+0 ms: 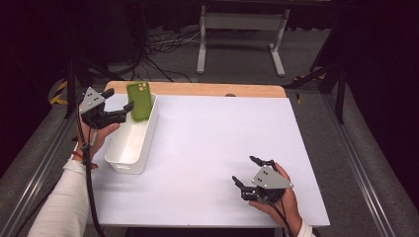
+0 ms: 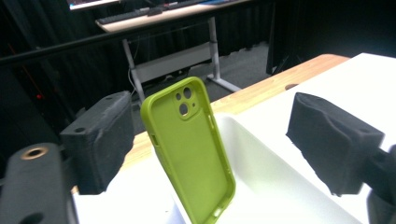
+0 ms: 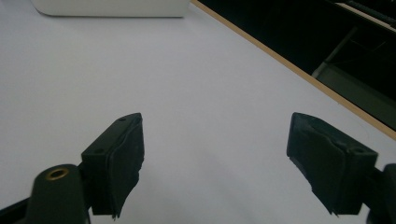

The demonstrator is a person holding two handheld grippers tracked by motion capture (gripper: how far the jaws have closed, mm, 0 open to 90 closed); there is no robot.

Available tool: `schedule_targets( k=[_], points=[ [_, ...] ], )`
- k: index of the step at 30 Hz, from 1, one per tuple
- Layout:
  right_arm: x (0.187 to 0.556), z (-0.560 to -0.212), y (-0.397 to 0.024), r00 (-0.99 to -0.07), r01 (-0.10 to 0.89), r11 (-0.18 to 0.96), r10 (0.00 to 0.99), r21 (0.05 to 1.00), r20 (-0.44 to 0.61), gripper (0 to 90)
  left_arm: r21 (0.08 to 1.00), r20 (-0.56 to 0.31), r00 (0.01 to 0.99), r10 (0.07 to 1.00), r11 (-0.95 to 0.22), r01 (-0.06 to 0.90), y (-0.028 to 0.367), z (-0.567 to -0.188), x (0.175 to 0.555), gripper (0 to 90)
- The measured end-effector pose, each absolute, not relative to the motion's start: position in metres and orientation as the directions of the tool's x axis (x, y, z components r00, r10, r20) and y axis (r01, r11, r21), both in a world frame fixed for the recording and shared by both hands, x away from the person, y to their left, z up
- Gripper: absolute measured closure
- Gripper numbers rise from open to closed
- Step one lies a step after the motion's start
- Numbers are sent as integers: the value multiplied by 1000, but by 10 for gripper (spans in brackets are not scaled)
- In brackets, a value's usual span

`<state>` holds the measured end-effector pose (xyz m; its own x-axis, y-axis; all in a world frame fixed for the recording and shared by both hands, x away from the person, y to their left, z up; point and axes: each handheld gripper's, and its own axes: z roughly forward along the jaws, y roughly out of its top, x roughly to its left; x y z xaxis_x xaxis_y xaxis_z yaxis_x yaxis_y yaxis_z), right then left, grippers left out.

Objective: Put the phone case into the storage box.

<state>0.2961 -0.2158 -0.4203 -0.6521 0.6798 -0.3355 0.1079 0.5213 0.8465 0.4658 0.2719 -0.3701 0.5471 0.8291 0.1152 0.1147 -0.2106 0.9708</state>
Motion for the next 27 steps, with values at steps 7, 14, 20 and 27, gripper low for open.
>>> schedule_targets(
  k=[7, 14, 20, 27],
  points=[
    [296, -421, -215, -653, 107, 524, 678, 845, -338, 202, 974, 116, 568, 815, -206, 98, 269, -370, 452, 93],
    [293, -420, -214, -652, 97, 526, 675, 845, -345, 202, 981, 95, 590, 802, -176, 82, 271, -367, 435, 69],
    [292, -418, -214, -651, 93, 524, 675, 847, -347, 202, 983, 99, 601, 793, -172, 65, 269, -365, 422, 53],
    [291, -417, -214, -647, 90, 523, 678, 848, -349, 201, 985, 101, 627, 773, -166, 47, 262, -363, 410, 43]
  ],
)
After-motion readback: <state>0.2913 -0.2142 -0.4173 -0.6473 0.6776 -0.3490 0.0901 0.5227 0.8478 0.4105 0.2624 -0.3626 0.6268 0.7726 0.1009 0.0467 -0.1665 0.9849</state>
